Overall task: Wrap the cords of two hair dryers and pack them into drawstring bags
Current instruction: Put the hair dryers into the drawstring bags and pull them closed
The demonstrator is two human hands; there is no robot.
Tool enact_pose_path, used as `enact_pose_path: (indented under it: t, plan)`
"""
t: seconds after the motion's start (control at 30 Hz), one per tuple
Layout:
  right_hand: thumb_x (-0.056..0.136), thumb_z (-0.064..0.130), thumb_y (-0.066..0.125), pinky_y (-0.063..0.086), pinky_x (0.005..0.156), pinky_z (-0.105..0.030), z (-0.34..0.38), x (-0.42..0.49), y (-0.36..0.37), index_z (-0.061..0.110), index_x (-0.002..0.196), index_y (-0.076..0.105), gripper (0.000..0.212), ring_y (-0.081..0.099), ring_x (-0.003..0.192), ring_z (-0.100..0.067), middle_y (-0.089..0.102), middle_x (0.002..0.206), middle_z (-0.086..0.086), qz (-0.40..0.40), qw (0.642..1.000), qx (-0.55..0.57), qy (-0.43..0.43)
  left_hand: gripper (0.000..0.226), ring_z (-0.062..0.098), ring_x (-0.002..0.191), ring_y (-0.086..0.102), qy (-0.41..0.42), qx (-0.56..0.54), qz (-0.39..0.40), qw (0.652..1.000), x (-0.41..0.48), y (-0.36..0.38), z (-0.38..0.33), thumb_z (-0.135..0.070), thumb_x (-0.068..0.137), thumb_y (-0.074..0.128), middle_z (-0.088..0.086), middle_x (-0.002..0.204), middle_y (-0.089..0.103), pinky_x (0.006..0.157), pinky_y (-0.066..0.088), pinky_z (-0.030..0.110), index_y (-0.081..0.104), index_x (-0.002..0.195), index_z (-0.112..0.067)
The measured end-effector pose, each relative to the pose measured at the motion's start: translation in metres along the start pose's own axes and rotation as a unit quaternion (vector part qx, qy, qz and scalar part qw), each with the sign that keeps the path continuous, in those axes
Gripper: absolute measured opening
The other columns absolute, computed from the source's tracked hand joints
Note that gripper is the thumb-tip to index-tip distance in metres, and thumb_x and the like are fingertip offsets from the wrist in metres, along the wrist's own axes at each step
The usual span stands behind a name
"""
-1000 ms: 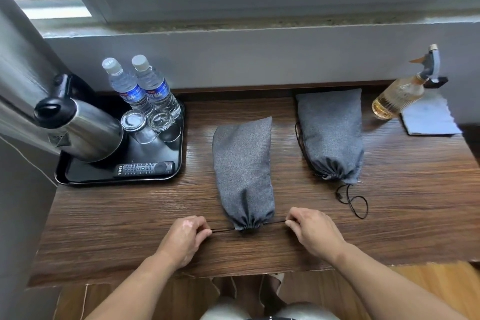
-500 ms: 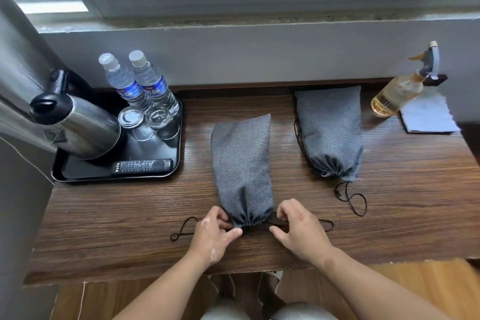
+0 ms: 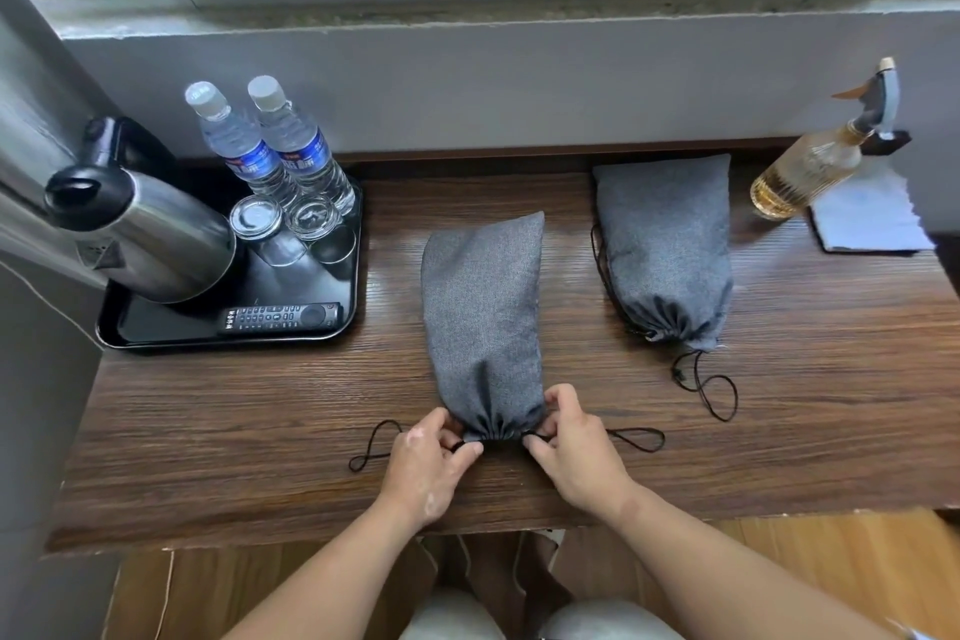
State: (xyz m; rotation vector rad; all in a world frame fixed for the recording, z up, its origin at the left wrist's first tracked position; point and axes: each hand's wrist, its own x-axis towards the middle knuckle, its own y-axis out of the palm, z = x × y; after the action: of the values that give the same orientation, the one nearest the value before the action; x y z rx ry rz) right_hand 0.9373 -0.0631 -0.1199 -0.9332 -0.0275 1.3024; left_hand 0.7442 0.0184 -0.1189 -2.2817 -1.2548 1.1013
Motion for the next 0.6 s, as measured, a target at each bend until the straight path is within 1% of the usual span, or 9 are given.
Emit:
enact_pose_path:
  t: [0.07, 0.1, 0.17, 0.3, 0.37, 0.43, 0.5, 0.53, 0.6]
  plan:
    - [0.085, 0.031, 0.069, 0.046, 0.073, -0.032, 0.003, -0.002, -0.008, 0.032, 0.111, 0.036, 0.042, 0.059, 0.075, -0.011, 0.061, 0.073, 0.013, 0.013, 0.999, -0.025, -0.02, 0.014, 0.006, 0.06, 0.057, 0.038, 0.017, -0.007, 0.999, -0.002, -0.005, 0.0, -0.028, 0.081, 0.082, -0.007, 0.068, 0.066, 0.067, 0.047, 0.017, 0.07, 0.084, -0.022]
    - [0.085, 0.032, 0.069, 0.046, 0.073, -0.031, 0.006, -0.004, -0.013, 0.032, 0.111, 0.037, 0.042, 0.06, 0.076, -0.011, 0.061, 0.074, 0.013, 0.011, 0.999, -0.036, -0.033, 0.011, 0.003, 0.061, 0.058, 0.064, 0.027, -0.01, 0.998, -0.003, -0.008, -0.001, -0.026, 0.081, 0.082, -0.009, 0.065, 0.064, 0.064, 0.043, 0.011, 0.072, 0.083, -0.023]
    - [0.085, 0.035, 0.072, 0.048, 0.072, -0.027, 0.014, -0.008, -0.021, 0.031, 0.111, 0.038, 0.043, 0.061, 0.076, -0.006, 0.06, 0.076, 0.013, -0.005, 0.997, -0.043, -0.064, 0.008, -0.001, 0.065, 0.058, 0.116, 0.05, -0.024, 0.992, -0.005, -0.015, -0.005, -0.023, 0.08, 0.083, -0.014, 0.062, 0.058, 0.064, 0.039, 0.004, 0.076, 0.083, -0.024]
    - [0.084, 0.034, 0.076, 0.046, 0.072, -0.016, 0.025, -0.013, -0.033, 0.035, 0.11, 0.04, 0.045, 0.056, 0.072, 0.013, 0.057, 0.083, 0.017, -0.044, 0.991, -0.051, -0.118, 0.019, -0.008, 0.076, 0.058, 0.189, 0.046, -0.048, 0.98, -0.006, -0.026, -0.016, -0.016, 0.075, 0.088, -0.022, 0.073, 0.054, 0.069, 0.038, -0.002, 0.079, 0.09, -0.022]
    - [0.084, 0.03, 0.078, 0.052, 0.074, -0.016, 0.028, -0.011, -0.038, 0.039, 0.114, 0.041, 0.048, 0.059, 0.072, 0.009, 0.059, 0.087, 0.016, -0.071, 0.983, -0.04, -0.165, 0.03, -0.01, 0.082, 0.056, 0.212, 0.04, -0.054, 0.975, -0.005, -0.034, -0.022, -0.016, 0.07, 0.091, -0.021, 0.08, 0.055, 0.076, 0.037, -0.004, 0.077, 0.097, -0.019]
    - [0.084, 0.025, 0.079, 0.057, 0.078, -0.019, 0.031, -0.007, -0.044, 0.04, 0.123, 0.047, 0.053, 0.063, 0.075, 0.0, 0.063, 0.092, 0.011, -0.088, 0.972, -0.032, -0.213, 0.036, -0.006, 0.084, 0.054, 0.246, 0.05, -0.074, 0.965, -0.002, -0.04, -0.028, -0.017, 0.068, 0.093, -0.015, 0.086, 0.059, 0.082, 0.036, -0.004, 0.076, 0.1, -0.017]
    - [0.083, 0.023, 0.08, 0.057, 0.078, -0.024, 0.036, -0.001, -0.051, 0.035, 0.129, 0.056, 0.053, 0.063, 0.073, -0.005, 0.061, 0.088, 0.009, -0.111, 0.957, -0.056, -0.262, 0.03, -0.001, 0.082, 0.055, 0.27, 0.039, -0.103, 0.957, 0.003, -0.045, -0.037, -0.021, 0.072, 0.089, -0.009, 0.086, 0.063, 0.082, 0.04, 0.001, 0.076, 0.099, -0.016]
    - [0.082, 0.023, 0.081, 0.057, 0.076, -0.025, 0.04, 0.002, -0.055, 0.032, 0.128, 0.061, 0.05, 0.062, 0.071, -0.007, 0.058, 0.084, 0.009, -0.126, 0.949, -0.071, -0.279, 0.025, 0.001, 0.081, 0.056, 0.276, 0.029, -0.118, 0.953, 0.006, -0.048, -0.042, -0.023, 0.075, 0.085, -0.008, 0.085, 0.064, 0.08, 0.043, 0.004, 0.077, 0.098, -0.016]
    - [0.08, 0.021, 0.083, 0.054, 0.074, -0.021, 0.049, 0.009, -0.063, 0.025, 0.12, 0.071, 0.041, 0.059, 0.069, -0.007, 0.057, 0.08, 0.008, -0.161, 0.936, -0.084, -0.303, 0.021, 0.003, 0.079, 0.057, 0.284, 0.022, -0.135, 0.949, 0.011, -0.055, -0.054, -0.028, 0.078, 0.078, -0.01, 0.084, 0.064, 0.077, 0.047, 0.012, 0.078, 0.096, -0.017]
